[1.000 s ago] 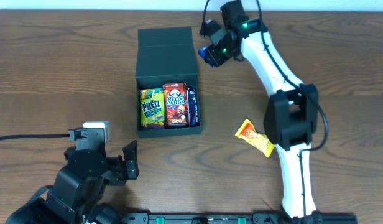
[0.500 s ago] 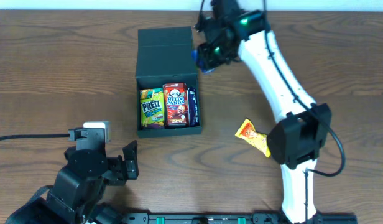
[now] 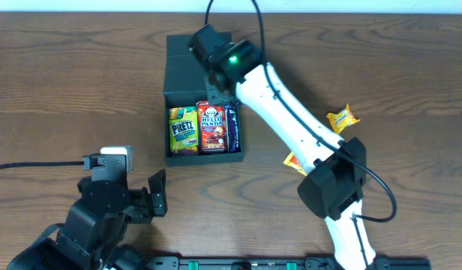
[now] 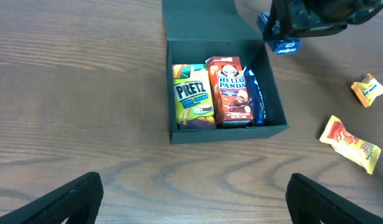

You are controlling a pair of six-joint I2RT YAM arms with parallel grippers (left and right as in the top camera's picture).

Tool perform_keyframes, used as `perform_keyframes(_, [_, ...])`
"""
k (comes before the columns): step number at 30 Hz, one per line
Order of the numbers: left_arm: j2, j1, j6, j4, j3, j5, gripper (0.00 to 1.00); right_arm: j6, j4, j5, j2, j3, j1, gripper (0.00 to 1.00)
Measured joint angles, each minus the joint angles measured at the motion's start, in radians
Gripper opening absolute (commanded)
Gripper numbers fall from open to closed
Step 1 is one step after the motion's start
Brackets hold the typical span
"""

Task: Pack container
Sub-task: 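Lift the Eclipse tin over the box and lower it beside the Dairy Milk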

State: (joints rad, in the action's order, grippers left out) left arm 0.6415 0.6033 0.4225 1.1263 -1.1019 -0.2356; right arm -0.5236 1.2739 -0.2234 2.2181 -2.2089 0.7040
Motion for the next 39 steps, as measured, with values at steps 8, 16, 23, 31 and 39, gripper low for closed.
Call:
perform_keyframes(8, [0.000, 0.000, 0.000, 0.000, 0.000, 0.000, 0.95, -0.124, -0.077, -0.065, 0.000, 0.147, 0.017, 0.02])
perform_keyframes(16, [0.000, 0.000, 0.000, 0.000, 0.000, 0.000, 0.95, -0.161, -0.156, -0.064, 0.000, 0.238, 0.017, 0.01])
perform_keyframes(23, [0.000, 0.000, 0.000, 0.000, 0.000, 0.000, 0.95, -0.167, -0.187, -0.065, 0.000, 0.254, 0.023, 0.01])
perform_keyframes(31, [0.000, 0.000, 0.000, 0.000, 0.000, 0.000, 0.95, -0.169, -0.189, -0.064, 0.000, 0.255, 0.032, 0.01])
perform_keyframes(39, [0.000, 0.000, 0.000, 0.000, 0.000, 0.000, 0.95, -0.161, -0.232, -0.061, 0.000, 0.273, 0.052, 0.01])
